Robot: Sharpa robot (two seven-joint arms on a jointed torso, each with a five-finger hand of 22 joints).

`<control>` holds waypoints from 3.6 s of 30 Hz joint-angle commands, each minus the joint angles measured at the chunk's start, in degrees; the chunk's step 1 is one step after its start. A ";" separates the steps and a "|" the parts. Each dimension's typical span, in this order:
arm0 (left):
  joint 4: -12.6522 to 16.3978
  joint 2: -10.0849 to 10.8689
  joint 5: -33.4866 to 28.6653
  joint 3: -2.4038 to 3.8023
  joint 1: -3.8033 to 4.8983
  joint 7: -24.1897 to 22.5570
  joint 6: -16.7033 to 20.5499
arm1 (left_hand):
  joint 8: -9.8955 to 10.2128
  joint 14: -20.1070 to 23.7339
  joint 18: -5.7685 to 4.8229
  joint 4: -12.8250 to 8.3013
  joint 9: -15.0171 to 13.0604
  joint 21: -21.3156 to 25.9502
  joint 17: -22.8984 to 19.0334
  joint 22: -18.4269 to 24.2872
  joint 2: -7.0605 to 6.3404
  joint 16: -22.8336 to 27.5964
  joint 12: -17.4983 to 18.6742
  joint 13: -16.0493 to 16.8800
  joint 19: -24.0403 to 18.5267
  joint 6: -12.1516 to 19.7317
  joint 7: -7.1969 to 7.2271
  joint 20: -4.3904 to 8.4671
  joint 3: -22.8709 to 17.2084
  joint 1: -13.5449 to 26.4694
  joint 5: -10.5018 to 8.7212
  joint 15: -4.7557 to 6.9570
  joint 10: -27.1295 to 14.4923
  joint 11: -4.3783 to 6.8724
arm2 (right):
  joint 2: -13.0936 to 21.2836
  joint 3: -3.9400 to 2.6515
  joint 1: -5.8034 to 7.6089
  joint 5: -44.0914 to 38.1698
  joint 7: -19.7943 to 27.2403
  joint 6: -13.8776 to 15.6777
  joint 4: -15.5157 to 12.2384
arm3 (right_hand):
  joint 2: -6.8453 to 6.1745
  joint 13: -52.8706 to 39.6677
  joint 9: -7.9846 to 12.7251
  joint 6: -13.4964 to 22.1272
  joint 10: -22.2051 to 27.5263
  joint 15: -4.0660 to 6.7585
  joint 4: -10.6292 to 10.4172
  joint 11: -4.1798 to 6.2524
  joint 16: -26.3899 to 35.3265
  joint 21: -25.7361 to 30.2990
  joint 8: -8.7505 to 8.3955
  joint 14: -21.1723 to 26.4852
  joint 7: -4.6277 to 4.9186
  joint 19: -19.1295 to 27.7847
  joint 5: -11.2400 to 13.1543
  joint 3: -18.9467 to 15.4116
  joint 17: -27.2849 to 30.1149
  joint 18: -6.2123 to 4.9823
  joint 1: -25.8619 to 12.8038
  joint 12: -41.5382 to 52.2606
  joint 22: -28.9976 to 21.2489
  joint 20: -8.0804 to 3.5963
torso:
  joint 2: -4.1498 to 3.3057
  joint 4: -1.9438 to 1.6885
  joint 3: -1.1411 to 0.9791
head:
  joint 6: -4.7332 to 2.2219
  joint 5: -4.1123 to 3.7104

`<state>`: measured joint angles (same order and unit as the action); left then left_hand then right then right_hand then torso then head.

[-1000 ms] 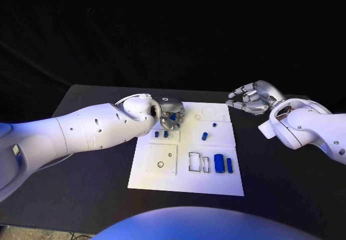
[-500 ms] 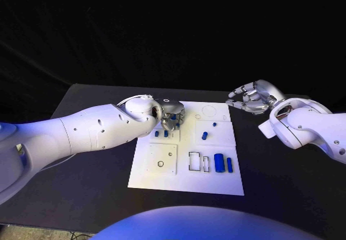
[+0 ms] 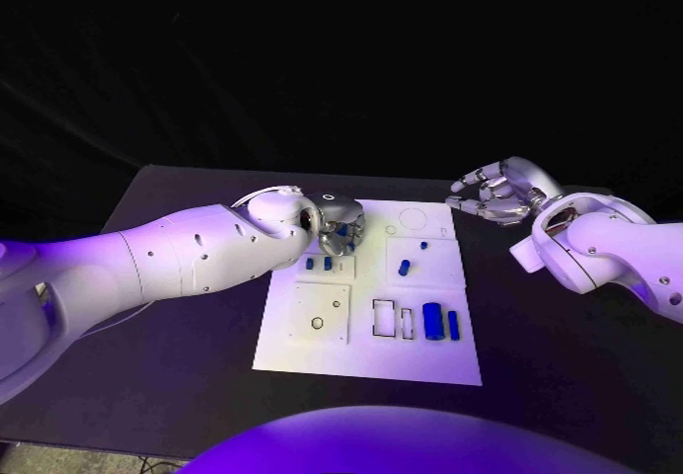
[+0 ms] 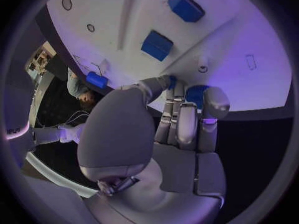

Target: Assemble the parts on the task board

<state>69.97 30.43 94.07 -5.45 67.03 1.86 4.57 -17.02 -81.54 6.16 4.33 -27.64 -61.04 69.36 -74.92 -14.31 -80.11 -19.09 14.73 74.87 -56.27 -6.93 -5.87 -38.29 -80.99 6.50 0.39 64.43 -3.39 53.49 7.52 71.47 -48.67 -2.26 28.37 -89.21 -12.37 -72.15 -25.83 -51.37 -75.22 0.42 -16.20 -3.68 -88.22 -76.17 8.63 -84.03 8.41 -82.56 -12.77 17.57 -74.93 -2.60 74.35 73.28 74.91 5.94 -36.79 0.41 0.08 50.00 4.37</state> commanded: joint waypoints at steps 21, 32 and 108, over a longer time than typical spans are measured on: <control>4.11 3.94 -6.51 1.44 -0.33 -0.11 3.10 | 0.51 -1.62 -1.02 -2.43 -0.39 -3.59 1.65 -8.31 1.25 -1.42 2.48 0.17 1.50 -1.66 -0.25 0.25 -1.18 0.73 -0.07 0.11 2.79 0.15 | -0.05 -0.01 -0.03 -0.27 0.48 -0.44 -0.03 | 0.32 -0.05 -0.12 0.25 0.15 -0.11 0.06 0.06 0.20 0.44 0.37 -4.70 -0.17 0.33 -0.29 0.27 -10.74 -0.71 -0.41 -0.15 9.70 -0.02 | 0.11 -0.13 0.01 | -0.41 0.16; 8.92 9.55 -8.83 3.25 -0.15 1.16 2.91 | 0.63 -1.65 -1.02 -2.49 -0.42 -3.72 1.57 -8.30 1.04 -1.43 2.78 0.21 1.49 -1.76 -0.33 0.24 -1.02 1.19 -0.11 0.12 3.12 0.18 | 0.16 -0.01 -0.03 -0.30 0.43 -0.40 -0.03 | 0.32 -0.05 -0.12 0.25 0.15 -0.11 0.06 0.06 0.20 0.44 0.37 -4.70 -0.17 0.33 -0.29 0.27 -10.74 -0.71 -0.41 -0.15 9.70 -0.02 | 0.22 -0.37 -0.06 | -0.43 0.25; 4.20 7.71 -8.69 2.17 -0.68 2.62 -5.01 | 1.24 -1.66 -0.84 -3.16 -0.64 -3.21 1.72 -8.06 0.50 -1.79 3.62 1.13 0.69 -2.20 -0.11 0.26 -0.31 2.46 -1.07 0.24 4.29 0.41 | -0.02 -0.01 -0.03 -0.37 0.46 -0.56 0.06 | 0.22 0.06 -0.20 0.25 0.11 -0.07 0.11 0.10 0.27 0.56 0.48 -4.68 -0.20 0.33 -0.48 0.45 -10.64 -0.72 -0.40 -0.20 9.68 -0.06 | 0.18 -0.21 -0.04 | 0.00 0.48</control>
<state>74.17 38.26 85.47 -3.04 66.64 4.32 1.74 -16.03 -83.13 6.19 1.42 -28.30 -64.52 71.26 -74.93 -13.73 -81.65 -15.61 15.80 76.06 -58.48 -6.95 -5.64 -38.80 -79.14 5.62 0.61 68.65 -2.68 53.51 7.51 71.47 -48.69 -2.19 28.38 -89.13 -12.37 -72.16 -25.98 -51.37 -75.23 0.42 -16.04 -3.68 -88.22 -75.94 8.86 -84.03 8.41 -82.57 -12.99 17.73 -74.90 -2.60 74.35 73.29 74.95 5.94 -36.63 0.19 0.03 50.00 4.79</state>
